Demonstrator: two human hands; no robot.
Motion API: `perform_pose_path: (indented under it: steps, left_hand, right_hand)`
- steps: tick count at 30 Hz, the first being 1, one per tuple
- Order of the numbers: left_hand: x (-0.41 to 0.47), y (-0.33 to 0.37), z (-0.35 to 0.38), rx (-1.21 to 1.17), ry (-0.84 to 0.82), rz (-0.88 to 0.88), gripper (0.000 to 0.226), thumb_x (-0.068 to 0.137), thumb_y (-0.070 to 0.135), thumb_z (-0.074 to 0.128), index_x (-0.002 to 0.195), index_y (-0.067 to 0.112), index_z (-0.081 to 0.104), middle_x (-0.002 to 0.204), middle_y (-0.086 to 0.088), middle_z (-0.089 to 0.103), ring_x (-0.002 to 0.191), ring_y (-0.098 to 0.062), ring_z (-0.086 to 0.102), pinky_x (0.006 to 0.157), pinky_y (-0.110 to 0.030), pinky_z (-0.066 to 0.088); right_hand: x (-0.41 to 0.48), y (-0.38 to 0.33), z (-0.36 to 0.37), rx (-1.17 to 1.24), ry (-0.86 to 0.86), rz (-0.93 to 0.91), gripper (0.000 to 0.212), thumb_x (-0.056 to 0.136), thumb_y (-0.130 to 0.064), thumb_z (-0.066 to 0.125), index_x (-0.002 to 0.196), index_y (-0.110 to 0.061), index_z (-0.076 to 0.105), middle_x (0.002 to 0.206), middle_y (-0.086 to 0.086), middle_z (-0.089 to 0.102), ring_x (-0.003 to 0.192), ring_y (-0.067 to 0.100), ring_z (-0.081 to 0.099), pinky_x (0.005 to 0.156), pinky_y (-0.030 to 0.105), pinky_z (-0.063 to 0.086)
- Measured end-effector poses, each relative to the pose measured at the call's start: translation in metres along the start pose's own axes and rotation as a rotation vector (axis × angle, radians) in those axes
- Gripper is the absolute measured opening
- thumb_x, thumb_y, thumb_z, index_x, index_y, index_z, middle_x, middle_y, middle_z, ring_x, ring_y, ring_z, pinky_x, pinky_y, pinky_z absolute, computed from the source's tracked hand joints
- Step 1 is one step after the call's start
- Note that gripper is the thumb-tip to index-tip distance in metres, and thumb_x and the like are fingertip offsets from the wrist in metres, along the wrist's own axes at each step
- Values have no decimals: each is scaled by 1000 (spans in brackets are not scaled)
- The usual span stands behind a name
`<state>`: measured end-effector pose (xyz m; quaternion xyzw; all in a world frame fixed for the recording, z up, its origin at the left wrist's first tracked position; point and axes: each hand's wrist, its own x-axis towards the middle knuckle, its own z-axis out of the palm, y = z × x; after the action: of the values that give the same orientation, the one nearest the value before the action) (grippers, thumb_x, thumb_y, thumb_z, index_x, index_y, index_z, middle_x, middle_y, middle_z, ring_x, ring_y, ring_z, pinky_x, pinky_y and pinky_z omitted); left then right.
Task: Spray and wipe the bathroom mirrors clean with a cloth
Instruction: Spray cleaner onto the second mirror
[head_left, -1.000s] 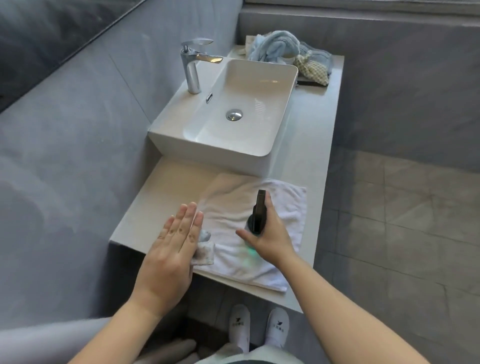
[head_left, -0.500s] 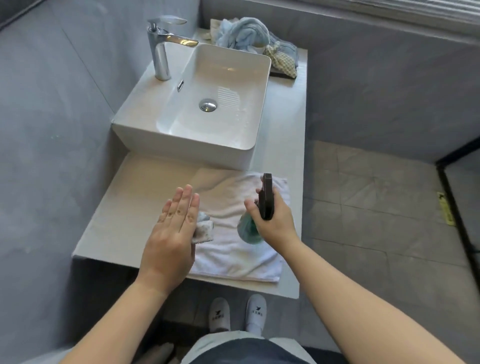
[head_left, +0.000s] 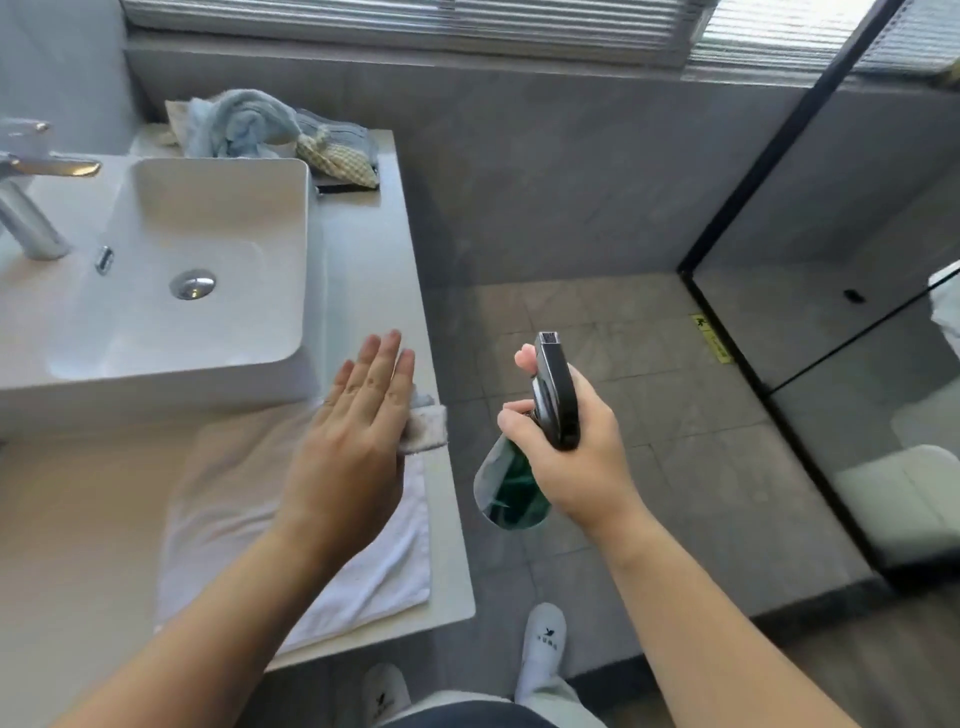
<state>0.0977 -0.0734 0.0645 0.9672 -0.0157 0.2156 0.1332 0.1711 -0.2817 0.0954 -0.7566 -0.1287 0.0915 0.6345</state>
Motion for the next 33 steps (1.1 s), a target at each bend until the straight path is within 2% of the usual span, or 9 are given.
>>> perform_pose_path:
  steps: [3, 6, 9, 10, 13, 15, 18, 25, 33]
  left_hand:
    - [31, 36, 21, 1, -23, 47, 84, 77, -21, 62, 154, -7, 32, 166, -22, 23, 155, -35, 21, 126, -47, 20]
    - [63, 71, 43, 18, -71, 80, 86, 79, -18, 63, 156, -6, 28, 168, -20, 18, 157, -32, 15, 126, -51, 22]
    - [97, 106, 63, 14, -108, 45, 87, 80, -14, 65, 158, -3, 26, 169, -17, 15, 158, -29, 10, 127, -49, 18]
    - [109, 119, 68, 10, -99, 27, 88, 80, -12, 66, 158, -3, 26, 169, -16, 15, 158, -29, 10, 127, -48, 17]
    - [143, 151, 84, 26, -107, 20, 97, 71, -17, 68, 158, -3, 26, 169, -16, 14, 158, -28, 8, 128, -44, 13]
    - [165, 168, 89, 45, -97, 31, 97, 72, -17, 67, 158, -4, 26, 169, -16, 14, 158, -28, 7, 128, -43, 12]
    - [193, 179, 94, 71, -99, 35, 89, 77, -13, 65, 157, -5, 26, 169, -17, 14, 158, -29, 7, 128, -48, 16]
    - [255, 144, 119, 106, -92, -33, 89, 80, -10, 67, 158, -4, 25, 169, -17, 13, 159, -28, 6, 129, -43, 11]
    - [365, 46, 172, 94, -25, -103, 88, 79, -9, 70, 157, -3, 29, 168, -17, 17, 158, -29, 10, 129, -40, 10]
  right_hand:
    - [9, 7, -47, 50, 86, 13, 42, 91, -2, 74, 123, -28, 65, 125, -23, 67, 89, 11, 71, 87, 24, 56]
    - [24, 13, -99, 111, 136, 18, 36, 92, -6, 76, 118, -30, 67, 115, -23, 70, 85, 4, 65, 89, 28, 57]
    - [42, 20, -153, 111, 200, 7, 24, 93, -23, 78, 115, -28, 70, 109, -4, 72, 90, 15, 66, 94, 47, 59]
    - [49, 21, -170, 103, 218, -9, 24, 93, -31, 78, 115, -28, 70, 110, -4, 72, 96, 15, 69, 94, 51, 58]
    - [69, 21, -213, 78, 226, -46, 25, 92, -40, 77, 113, -29, 70, 110, -4, 75, 107, 17, 71, 98, 51, 57]
    - [84, 19, -234, 48, 225, -71, 21, 93, -36, 78, 110, -26, 70, 105, -1, 75, 103, 17, 71, 98, 48, 57]
    - [109, 21, -256, 34, 215, -69, 16, 94, -31, 77, 107, -24, 70, 103, -8, 76, 101, 10, 71, 98, 43, 57]
    - [195, 32, -269, 85, 205, -44, 17, 94, -29, 78, 109, -24, 71, 103, -7, 76, 97, 17, 73, 94, 53, 57]
    - [343, 42, -242, 15, 123, -57, 22, 95, -33, 77, 114, -26, 70, 111, -8, 75, 103, 19, 73, 98, 53, 56]
